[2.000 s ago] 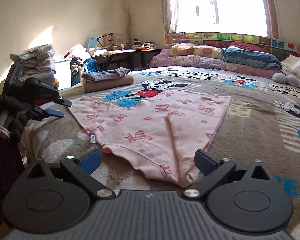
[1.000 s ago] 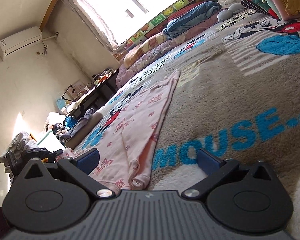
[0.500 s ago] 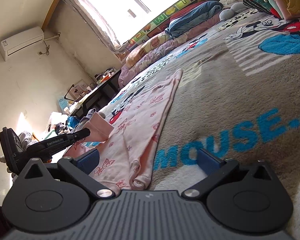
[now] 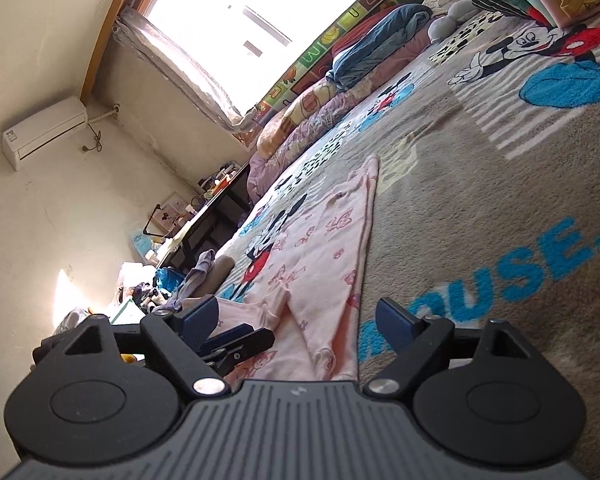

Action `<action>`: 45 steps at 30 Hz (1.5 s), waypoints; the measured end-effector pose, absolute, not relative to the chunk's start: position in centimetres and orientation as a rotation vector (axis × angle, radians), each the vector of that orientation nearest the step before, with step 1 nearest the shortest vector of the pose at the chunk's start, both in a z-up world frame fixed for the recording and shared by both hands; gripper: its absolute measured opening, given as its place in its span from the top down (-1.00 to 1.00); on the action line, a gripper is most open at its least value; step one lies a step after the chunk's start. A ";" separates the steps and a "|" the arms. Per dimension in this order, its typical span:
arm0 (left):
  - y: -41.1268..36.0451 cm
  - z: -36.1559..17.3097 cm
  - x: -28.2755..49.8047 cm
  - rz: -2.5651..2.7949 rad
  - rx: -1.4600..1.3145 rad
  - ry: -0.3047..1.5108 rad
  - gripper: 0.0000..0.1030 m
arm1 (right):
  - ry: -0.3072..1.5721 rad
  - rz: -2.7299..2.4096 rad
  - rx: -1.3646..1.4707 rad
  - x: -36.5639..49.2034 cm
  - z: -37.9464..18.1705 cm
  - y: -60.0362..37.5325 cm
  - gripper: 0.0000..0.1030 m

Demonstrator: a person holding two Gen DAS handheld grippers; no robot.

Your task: Fold clothes

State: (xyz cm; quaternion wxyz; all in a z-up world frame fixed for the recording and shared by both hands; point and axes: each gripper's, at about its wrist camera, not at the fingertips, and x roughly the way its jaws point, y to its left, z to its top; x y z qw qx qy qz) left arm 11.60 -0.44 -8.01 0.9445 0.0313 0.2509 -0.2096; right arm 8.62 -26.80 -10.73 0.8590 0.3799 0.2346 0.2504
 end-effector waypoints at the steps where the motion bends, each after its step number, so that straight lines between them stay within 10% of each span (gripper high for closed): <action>1: 0.3 -7.5 11.3 -0.419 0.035 0.498 0.20 | 0.506 0.539 0.820 8.8 -10.5 -26.2 -0.59; 34: 16.1 -5.3 11.3 -0.127 -0.613 0.413 0.20 | 0.874 0.348 0.732 18.0 -8.0 -13.1 -0.66; 43: 16.9 -5.8 11.6 -0.139 -0.677 0.429 0.20 | 0.828 0.310 0.697 18.9 -9.4 -11.9 -0.08; 45: 17.0 -6.0 11.8 -0.136 -0.685 0.440 0.20 | 0.818 0.309 0.677 18.9 -9.4 -11.7 0.51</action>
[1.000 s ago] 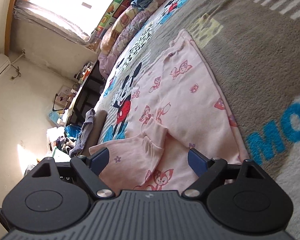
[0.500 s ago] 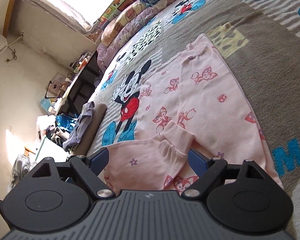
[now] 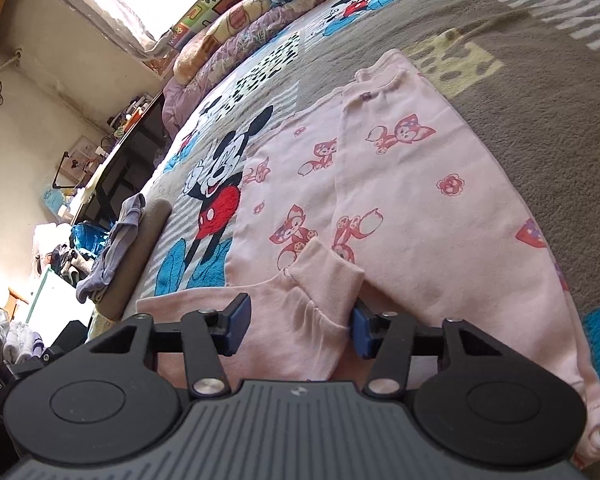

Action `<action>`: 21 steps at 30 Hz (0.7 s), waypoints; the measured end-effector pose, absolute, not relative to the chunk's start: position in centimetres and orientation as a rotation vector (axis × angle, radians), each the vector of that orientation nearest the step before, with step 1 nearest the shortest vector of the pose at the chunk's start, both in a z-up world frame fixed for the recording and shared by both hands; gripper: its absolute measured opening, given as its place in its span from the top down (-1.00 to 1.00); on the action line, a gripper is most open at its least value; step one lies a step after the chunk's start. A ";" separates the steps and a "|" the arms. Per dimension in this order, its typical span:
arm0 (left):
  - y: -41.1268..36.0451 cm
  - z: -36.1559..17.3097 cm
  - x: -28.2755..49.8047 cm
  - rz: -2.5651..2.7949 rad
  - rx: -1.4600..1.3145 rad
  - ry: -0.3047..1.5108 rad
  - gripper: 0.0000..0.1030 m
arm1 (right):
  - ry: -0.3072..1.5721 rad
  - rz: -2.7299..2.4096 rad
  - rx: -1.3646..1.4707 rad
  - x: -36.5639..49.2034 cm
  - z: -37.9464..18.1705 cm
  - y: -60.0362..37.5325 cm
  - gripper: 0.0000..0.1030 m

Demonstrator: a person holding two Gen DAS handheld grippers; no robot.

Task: Fold clothes
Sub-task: 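Move the open right gripper to the other sleeve cuff and grasp it, then lift the cuff with the right gripper and carry it over the garment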

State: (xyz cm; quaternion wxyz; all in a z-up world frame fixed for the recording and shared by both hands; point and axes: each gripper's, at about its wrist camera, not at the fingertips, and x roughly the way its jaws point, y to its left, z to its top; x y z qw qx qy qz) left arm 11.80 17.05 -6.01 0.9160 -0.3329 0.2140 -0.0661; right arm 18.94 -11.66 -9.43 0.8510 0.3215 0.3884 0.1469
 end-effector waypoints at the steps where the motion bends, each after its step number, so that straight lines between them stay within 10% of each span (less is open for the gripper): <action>1: 17.1 -6.1 11.9 -0.134 -0.689 0.444 0.20 | 0.812 0.317 0.671 18.9 -9.4 -11.6 0.68; 21: 13.4 -6.2 12.1 -0.225 -0.520 0.529 0.20 | 0.486 0.327 0.655 17.4 -0.1 -21.1 0.82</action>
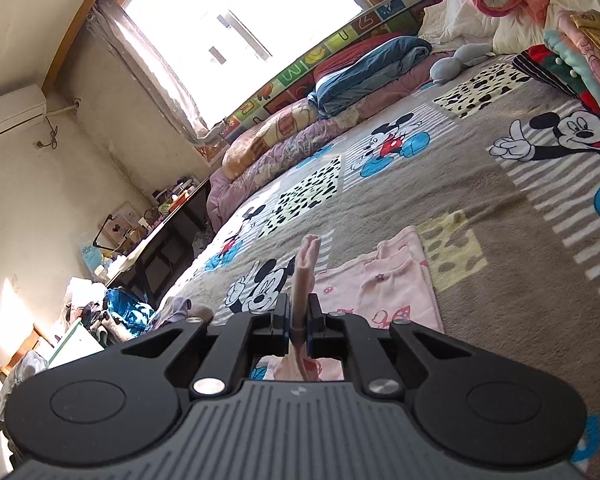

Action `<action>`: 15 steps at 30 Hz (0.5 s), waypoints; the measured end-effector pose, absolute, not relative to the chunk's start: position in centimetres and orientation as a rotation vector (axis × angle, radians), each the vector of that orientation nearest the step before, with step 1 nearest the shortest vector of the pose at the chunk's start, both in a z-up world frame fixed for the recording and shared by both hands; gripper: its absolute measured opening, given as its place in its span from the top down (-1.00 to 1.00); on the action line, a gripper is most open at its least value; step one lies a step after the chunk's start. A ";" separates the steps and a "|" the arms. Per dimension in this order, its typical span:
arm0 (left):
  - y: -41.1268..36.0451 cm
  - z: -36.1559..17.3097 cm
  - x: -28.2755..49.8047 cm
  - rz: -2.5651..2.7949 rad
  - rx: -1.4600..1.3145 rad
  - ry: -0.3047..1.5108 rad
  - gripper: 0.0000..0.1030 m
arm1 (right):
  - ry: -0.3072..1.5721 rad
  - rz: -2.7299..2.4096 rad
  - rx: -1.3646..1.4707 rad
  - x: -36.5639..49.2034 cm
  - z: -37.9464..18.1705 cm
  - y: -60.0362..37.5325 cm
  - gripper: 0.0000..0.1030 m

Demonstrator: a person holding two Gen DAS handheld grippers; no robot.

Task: Fold clothes
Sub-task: 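Lift the cuff with the right gripper and carry it over the garment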

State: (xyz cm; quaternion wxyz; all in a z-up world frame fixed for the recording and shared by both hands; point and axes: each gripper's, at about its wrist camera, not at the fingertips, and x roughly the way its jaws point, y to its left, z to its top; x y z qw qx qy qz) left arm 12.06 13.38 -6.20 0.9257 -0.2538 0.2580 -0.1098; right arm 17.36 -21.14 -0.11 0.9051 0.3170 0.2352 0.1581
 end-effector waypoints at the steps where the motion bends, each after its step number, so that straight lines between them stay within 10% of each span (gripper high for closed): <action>1: 12.7 -6.3 12.1 -0.238 -0.491 0.539 0.20 | 0.482 0.323 0.656 17.2 -0.1 -21.6 0.82; 15: 6.1 -7.4 12.0 -0.459 -0.220 0.574 0.22 | 0.410 0.316 0.704 13.6 -0.1 -26.0 0.82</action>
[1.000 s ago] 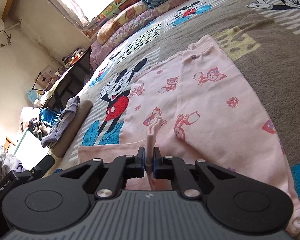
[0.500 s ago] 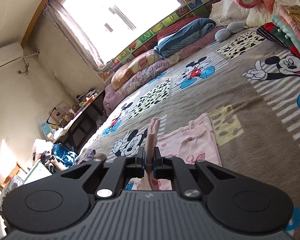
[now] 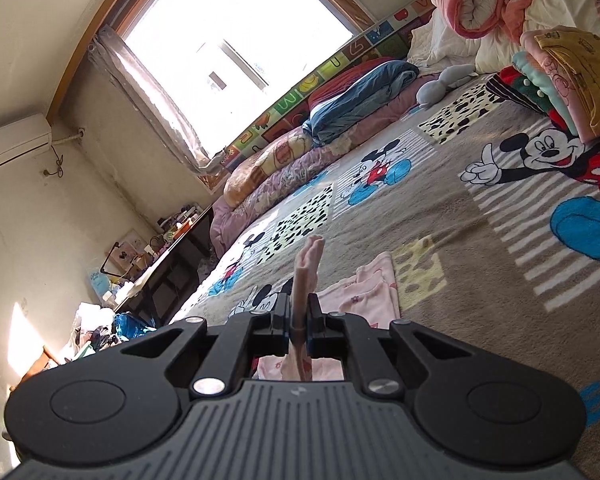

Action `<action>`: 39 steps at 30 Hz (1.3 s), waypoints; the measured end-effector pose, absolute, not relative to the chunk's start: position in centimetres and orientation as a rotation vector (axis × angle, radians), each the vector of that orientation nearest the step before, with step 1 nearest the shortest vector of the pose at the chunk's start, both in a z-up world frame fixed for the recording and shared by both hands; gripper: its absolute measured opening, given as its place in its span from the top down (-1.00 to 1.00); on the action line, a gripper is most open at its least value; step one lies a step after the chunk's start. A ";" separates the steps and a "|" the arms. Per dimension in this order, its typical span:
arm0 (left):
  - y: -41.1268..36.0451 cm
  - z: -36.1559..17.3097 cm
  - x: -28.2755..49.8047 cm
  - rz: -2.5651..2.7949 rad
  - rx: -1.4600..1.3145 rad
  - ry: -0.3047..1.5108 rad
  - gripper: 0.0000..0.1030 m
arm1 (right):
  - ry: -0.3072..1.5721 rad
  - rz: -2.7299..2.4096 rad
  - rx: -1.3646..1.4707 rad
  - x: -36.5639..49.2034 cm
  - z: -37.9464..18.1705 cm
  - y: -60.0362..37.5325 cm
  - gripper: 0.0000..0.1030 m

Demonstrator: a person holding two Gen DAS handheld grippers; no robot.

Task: Fold clothes
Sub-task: 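Lift the cuff with the right gripper and carry it over the garment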

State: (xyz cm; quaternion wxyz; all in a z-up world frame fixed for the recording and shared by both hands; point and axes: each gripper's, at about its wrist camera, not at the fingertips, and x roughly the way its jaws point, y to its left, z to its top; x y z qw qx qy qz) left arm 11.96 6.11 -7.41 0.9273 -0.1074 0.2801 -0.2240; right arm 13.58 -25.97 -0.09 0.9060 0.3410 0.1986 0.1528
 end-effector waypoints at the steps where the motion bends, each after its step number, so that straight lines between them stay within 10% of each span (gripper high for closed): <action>1: 5.8 -7.5 12.0 -0.473 -0.210 0.580 0.22 | 0.406 0.313 0.709 13.3 -0.1 -26.4 0.82; 39: 2.0 -9.5 13.3 -0.490 -0.018 0.649 0.50 | 0.508 0.197 0.925 11.0 -10.0 -34.8 0.82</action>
